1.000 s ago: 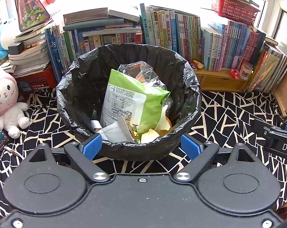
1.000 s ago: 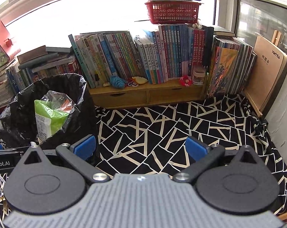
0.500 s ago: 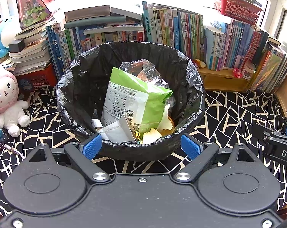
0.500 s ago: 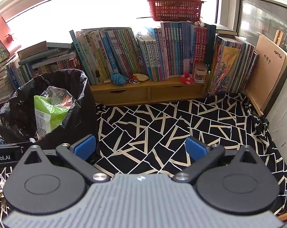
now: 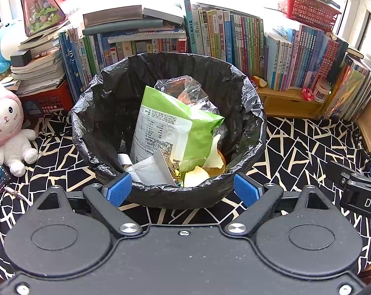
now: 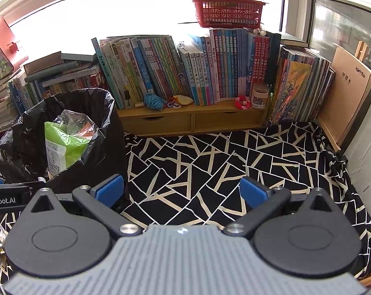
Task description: Collect trash
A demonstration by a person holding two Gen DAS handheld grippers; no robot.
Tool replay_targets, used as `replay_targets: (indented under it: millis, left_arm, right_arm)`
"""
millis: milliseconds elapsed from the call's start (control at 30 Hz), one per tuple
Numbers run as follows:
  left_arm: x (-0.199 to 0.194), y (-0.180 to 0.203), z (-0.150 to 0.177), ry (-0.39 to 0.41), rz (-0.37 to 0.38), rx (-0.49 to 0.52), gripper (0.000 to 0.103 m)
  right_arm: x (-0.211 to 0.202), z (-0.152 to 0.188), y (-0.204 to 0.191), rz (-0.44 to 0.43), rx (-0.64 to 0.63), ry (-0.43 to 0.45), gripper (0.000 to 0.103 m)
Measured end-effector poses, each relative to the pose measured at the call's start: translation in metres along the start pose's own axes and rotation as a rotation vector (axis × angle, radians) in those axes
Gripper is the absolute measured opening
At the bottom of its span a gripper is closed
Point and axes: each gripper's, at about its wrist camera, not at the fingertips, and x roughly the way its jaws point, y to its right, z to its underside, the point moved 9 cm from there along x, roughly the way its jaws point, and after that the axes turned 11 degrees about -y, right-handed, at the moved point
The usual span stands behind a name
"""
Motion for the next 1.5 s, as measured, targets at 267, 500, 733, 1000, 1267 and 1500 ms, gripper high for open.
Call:
replay_targets:
  millis: [267,500,733,1000,1267,1500]
  left_arm:
    - [0.0011,-0.0004,-0.0003,0.0,0.002,-0.001,0.089]
    - [0.0008,0.0005,-0.0014,0.002,0.004,0.003,0.089]
    - [0.0007,0.0004,-0.0012,0.002,0.004,0.002,0.089]
    - [0.0001,0.0,-0.0016,0.004,0.003,0.001,0.089]
    - [0.0003,0.0,-0.0016,0.004,0.003,0.003,0.089]
    - [0.0,0.0,-0.0013,0.004,0.003,0.003,0.089]
  right_arm:
    - [0.0005,-0.0005,0.0002,-0.002,-0.006,0.0,0.103]
    - [0.0009,-0.0008,0.0002,-0.002,-0.01,0.001,0.103]
    - [0.0006,-0.0008,0.0005,-0.002,-0.011,0.0,0.103]
    - [0.0001,-0.0004,0.0003,-0.002,-0.012,0.0,0.103]
    - [-0.0003,0.0003,0.0024,0.0,-0.012,0.001,0.103]
    - [-0.0008,0.0004,0.0021,0.001,-0.015,0.002,0.103]
